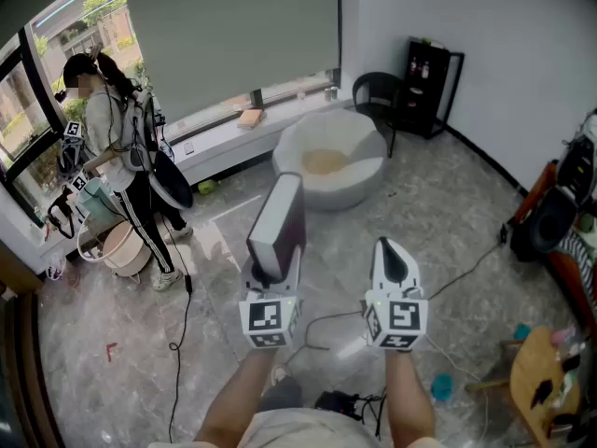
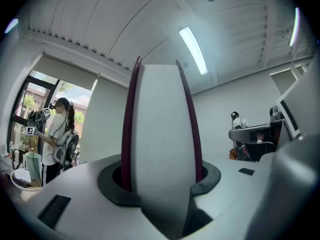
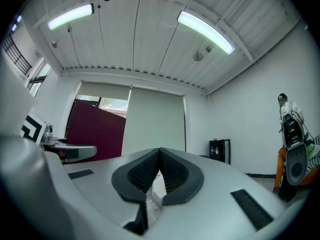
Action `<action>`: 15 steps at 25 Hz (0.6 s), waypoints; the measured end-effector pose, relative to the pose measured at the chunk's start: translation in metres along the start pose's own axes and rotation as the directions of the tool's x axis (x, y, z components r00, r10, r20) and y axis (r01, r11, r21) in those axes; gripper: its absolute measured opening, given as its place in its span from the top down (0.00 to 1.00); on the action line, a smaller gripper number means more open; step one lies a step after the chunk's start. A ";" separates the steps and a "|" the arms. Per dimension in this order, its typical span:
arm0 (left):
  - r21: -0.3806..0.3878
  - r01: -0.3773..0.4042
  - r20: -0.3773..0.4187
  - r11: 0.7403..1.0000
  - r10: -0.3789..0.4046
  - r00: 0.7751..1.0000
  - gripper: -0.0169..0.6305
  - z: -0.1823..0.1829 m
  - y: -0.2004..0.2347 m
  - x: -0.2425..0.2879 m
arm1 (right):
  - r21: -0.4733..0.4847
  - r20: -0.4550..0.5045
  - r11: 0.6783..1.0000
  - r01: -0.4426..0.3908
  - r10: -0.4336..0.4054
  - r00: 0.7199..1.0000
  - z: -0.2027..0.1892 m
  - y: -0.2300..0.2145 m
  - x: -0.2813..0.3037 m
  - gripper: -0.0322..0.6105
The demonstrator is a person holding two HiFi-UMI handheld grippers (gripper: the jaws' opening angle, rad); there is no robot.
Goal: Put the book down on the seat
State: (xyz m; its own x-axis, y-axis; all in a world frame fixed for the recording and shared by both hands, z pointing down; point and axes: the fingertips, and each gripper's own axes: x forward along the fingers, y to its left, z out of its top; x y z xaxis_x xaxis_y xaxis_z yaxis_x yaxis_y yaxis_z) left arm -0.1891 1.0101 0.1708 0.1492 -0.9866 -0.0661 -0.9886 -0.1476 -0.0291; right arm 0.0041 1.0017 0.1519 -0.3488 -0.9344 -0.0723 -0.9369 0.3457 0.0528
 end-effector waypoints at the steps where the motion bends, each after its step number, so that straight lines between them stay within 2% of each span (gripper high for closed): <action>1: 0.005 -0.003 -0.005 1.000 0.003 1.000 0.63 0.000 -0.008 -0.005 | 0.003 -0.002 1.000 0.000 0.000 1.000 -0.001 -0.005 -0.008 0.94; 7: 0.004 -0.002 -0.031 1.000 0.003 1.000 0.63 -0.005 -0.048 -0.012 | 0.043 -0.015 0.999 0.016 -0.016 1.000 -0.008 -0.038 -0.036 0.94; 15: 0.010 -0.007 -0.014 1.000 0.008 1.000 0.63 0.001 -0.060 0.006 | 0.046 -0.012 0.999 0.005 -0.004 1.000 -0.014 -0.054 -0.028 0.94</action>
State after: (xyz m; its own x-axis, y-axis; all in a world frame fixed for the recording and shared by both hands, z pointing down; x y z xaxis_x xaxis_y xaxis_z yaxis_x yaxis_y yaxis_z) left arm -0.1287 1.0135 0.1712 0.1415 -0.9885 -0.0527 -0.9895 -0.1395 -0.0389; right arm 0.0651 1.0077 0.1653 -0.3444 -0.9368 -0.0609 -0.9387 0.3447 0.0062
